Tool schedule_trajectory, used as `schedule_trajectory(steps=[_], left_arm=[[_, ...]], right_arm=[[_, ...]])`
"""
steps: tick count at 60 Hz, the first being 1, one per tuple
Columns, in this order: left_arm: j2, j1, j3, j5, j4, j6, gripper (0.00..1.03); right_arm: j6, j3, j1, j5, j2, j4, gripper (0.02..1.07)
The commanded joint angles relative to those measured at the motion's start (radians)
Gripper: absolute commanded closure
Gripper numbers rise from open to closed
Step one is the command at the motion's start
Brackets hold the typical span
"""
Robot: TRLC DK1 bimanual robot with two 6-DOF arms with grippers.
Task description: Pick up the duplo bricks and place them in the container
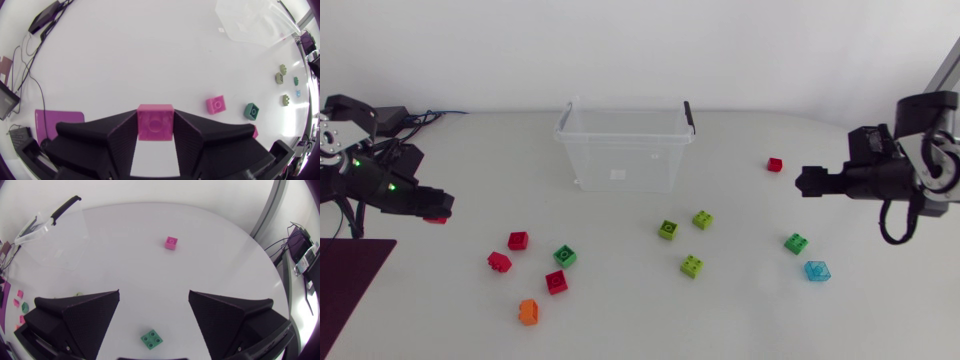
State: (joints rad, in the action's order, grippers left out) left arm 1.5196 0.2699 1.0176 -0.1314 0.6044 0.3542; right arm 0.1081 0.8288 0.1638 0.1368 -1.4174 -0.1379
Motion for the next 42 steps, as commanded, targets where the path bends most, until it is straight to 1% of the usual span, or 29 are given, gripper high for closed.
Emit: schedule_trajectory(steps=[1,5,6,7,8,13,17,18,21,23,24,27,33,34,42], left_arm=[[-0.030,-0.049,0.045,-0.016,0.017,-0.038,0.73],[-0.036,-0.098,0.073,-0.027,0.014,-0.057,0.73],[-0.036,-0.100,0.075,-0.028,0.014,-0.057,0.73],[-0.038,-0.101,0.075,-0.028,0.012,-0.057,0.73],[-0.041,-0.123,0.091,-0.042,-0.006,-0.072,0.73],[-0.053,-0.164,0.119,-0.066,-0.049,-0.090,0.73],[-0.064,-0.215,0.141,-0.074,-0.103,-0.112,0.72],[-0.065,-0.238,0.151,-0.074,-0.114,-0.124,0.72],[-0.064,-0.264,0.165,-0.074,-0.140,-0.138,0.72],[-0.056,-0.304,0.193,-0.074,-0.157,-0.152,0.72],[-0.041,-0.333,0.222,-0.073,-0.167,-0.166,0.72],[-0.003,-0.370,0.268,-0.073,-0.186,-0.189,0.72],[0.070,-0.409,0.346,-0.074,-0.196,-0.219,0.72],[0.105,-0.426,0.380,-0.074,-0.198,-0.233,0.72],[0.218,-0.465,0.483,-0.085,-0.216,-0.262,0.72]], right_arm=[[-0.051,0.084,-0.040,-0.037,-0.120,-0.005,0.08],[-0.084,0.158,-0.060,-0.075,-0.224,-0.003,0.10],[-0.084,0.159,-0.061,-0.075,-0.227,-0.003,0.10],[-0.102,0.193,-0.069,-0.089,-0.270,-0.003,0.10],[-0.113,0.208,-0.070,-0.098,-0.290,-0.003,0.10],[-0.136,0.274,-0.093,-0.144,-0.380,0.001,0.10],[-0.145,0.311,-0.113,-0.186,-0.433,0.008,0.11],[-0.146,0.326,-0.119,-0.194,-0.453,0.008,0.12],[-0.154,0.354,-0.130,-0.213,-0.485,0.006,0.13],[-0.159,0.377,-0.136,-0.229,-0.508,0.003,0.13],[-0.162,0.388,-0.138,-0.232,-0.519,0.001,0.13],[-0.166,0.409,-0.141,-0.246,-0.540,-0.003,0.13],[-0.170,0.425,-0.144,-0.258,-0.555,-0.003,0.13],[-0.170,0.426,-0.144,-0.258,-0.558,-0.003,0.13],[-0.168,0.437,-0.142,-0.263,-0.580,-0.003,0.13]])
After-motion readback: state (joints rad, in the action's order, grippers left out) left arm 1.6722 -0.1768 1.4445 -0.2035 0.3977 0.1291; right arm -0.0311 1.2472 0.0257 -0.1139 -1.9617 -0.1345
